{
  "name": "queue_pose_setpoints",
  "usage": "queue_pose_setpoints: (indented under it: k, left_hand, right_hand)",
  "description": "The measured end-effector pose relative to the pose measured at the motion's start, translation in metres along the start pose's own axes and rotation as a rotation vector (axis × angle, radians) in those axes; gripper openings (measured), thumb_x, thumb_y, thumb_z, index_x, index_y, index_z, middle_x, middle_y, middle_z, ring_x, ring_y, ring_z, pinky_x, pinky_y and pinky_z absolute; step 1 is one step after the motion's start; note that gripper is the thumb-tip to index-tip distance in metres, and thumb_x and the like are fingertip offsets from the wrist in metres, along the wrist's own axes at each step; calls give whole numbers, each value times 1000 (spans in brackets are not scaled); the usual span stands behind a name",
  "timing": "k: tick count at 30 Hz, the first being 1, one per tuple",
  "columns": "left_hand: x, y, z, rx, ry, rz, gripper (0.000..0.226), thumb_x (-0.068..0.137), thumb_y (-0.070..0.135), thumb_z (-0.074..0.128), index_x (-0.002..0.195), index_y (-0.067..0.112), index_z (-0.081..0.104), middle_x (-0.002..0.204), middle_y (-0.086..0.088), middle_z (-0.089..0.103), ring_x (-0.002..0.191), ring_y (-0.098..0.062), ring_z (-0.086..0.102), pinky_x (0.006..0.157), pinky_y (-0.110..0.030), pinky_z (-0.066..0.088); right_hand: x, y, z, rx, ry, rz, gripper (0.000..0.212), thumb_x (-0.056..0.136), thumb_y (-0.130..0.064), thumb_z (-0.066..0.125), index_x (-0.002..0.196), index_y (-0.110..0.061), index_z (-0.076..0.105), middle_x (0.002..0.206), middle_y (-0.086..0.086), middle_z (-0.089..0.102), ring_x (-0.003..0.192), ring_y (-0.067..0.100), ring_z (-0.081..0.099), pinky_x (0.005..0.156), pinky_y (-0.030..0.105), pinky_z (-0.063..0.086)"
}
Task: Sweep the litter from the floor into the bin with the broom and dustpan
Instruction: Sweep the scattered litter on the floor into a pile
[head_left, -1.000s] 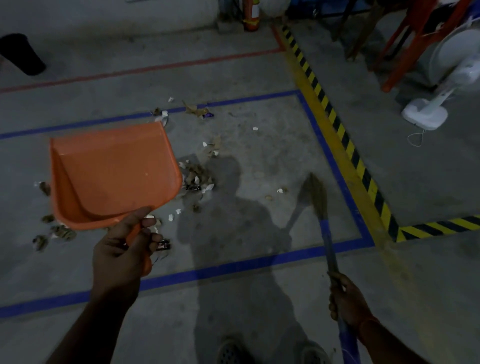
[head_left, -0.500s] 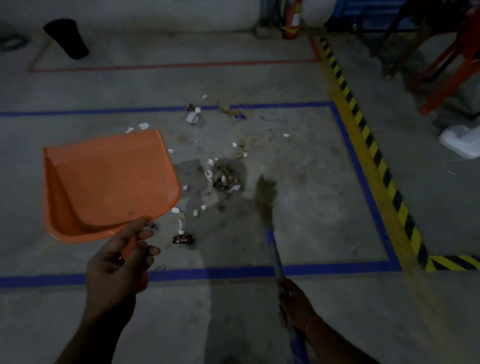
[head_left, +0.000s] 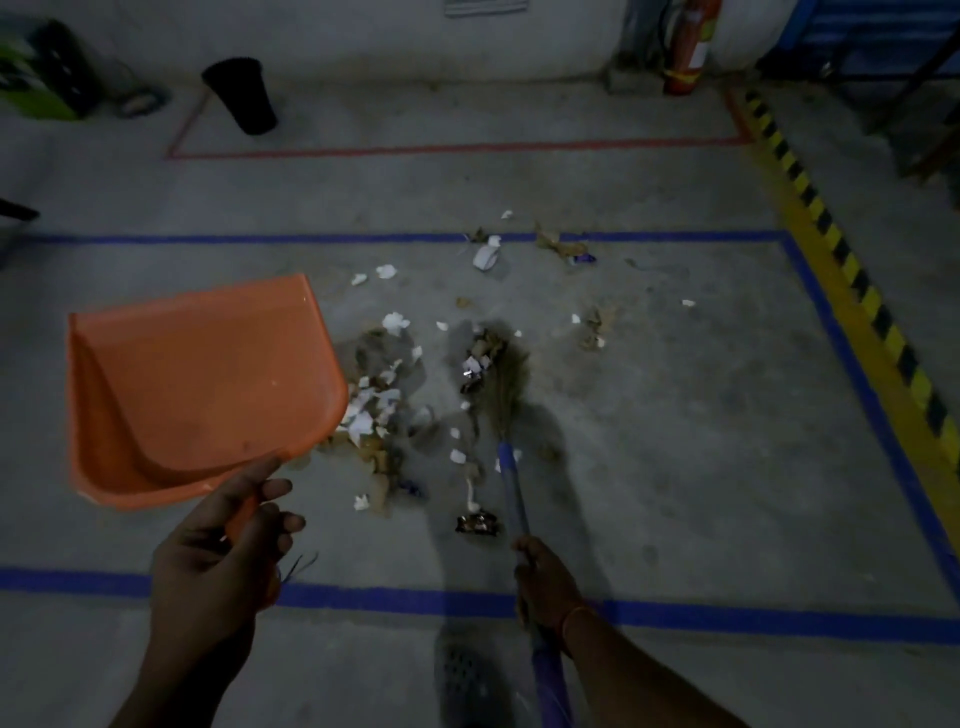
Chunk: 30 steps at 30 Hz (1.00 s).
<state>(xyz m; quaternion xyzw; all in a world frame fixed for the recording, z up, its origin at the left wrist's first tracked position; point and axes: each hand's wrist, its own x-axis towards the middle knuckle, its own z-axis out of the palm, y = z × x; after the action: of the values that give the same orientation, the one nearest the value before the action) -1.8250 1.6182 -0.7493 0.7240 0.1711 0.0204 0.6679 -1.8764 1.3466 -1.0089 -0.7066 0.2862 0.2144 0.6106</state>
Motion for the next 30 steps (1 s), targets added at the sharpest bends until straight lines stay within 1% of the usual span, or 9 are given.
queue_pose_setpoints:
  k: [5, 8, 11, 16, 19, 21, 25, 27, 30]
  left_hand:
    - [81, 15, -58, 16, 25, 5, 31, 98, -3, 53, 119, 14, 70, 87, -5, 72, 59, -7, 60, 45, -29, 18]
    - [114, 21, -89, 26, 42, -8, 27, 99, 1, 55, 121, 9, 68, 90, -17, 67, 56, -7, 59, 42, -19, 26]
    - [137, 28, -110, 28, 23, -17, 27, 99, 2, 55, 120, 11, 69, 91, -16, 66, 56, -6, 59, 42, -19, 28]
    - [145, 44, -136, -11, -63, 33, 33, 98, 0, 56, 118, 20, 71, 87, 1, 73, 61, -8, 61, 43, -16, 32]
    - [142, 48, -159, -7, -144, 51, 33, 98, 0, 55, 118, 21, 71, 90, 2, 74, 64, -9, 63, 44, -18, 37]
    - [136, 49, -175, 0, -198, 69, 33, 99, -1, 55, 122, 17, 69, 98, -1, 73, 69, -11, 65, 47, -19, 45]
    - [120, 46, -201, -4, -291, 77, 33, 99, -3, 53, 125, 11, 67, 99, -3, 70, 70, -11, 65, 53, -18, 49]
    - [108, 43, -212, 3, -336, 77, 35, 98, -4, 53, 126, 12, 67, 97, -2, 72, 69, -12, 66, 54, -19, 51]
    - [92, 42, -226, 9, -398, 66, 34, 99, -3, 52, 125, 11, 67, 100, -11, 71, 65, -13, 64, 47, -17, 45]
  right_hand:
    - [38, -41, 80, 18, -25, 38, 40, 96, -3, 46, 127, -28, 54, 57, -1, 58, 44, 18, 51, 46, 31, 45]
    - [47, -52, 114, -17, -80, 32, 39, 94, -10, 48, 127, -27, 56, 58, -9, 59, 47, 16, 54, 56, 38, 50]
    - [28, -70, 138, 13, -99, 29, 38, 96, 1, 43, 116, -26, 60, 54, -8, 56, 40, 20, 48, 42, 27, 42]
    - [-13, -87, 157, 117, -42, -19, 34, 99, 4, 44, 116, -20, 62, 51, 2, 51, 37, 16, 44, 40, 26, 38]
    - [-51, -88, 169, 193, -7, -60, 34, 100, 6, 43, 122, -15, 59, 49, -3, 54, 35, 12, 44, 36, 23, 38]
    - [-75, -78, 178, 338, 25, -60, 33, 101, 7, 41, 122, -10, 60, 48, 3, 51, 32, 16, 42, 32, 23, 37]
    - [-127, -46, 203, 582, 141, -12, 45, 101, 7, 35, 107, -15, 74, 49, 12, 44, 27, 21, 38, 29, 25, 35]
    - [-158, -32, 215, 585, 208, 38, 42, 99, 12, 38, 115, -14, 67, 52, 11, 42, 31, 18, 35, 31, 23, 33]
    - [-201, -11, 228, 509, 295, 111, 34, 101, 3, 41, 120, -18, 60, 57, 14, 42, 39, 18, 39, 39, 25, 36]
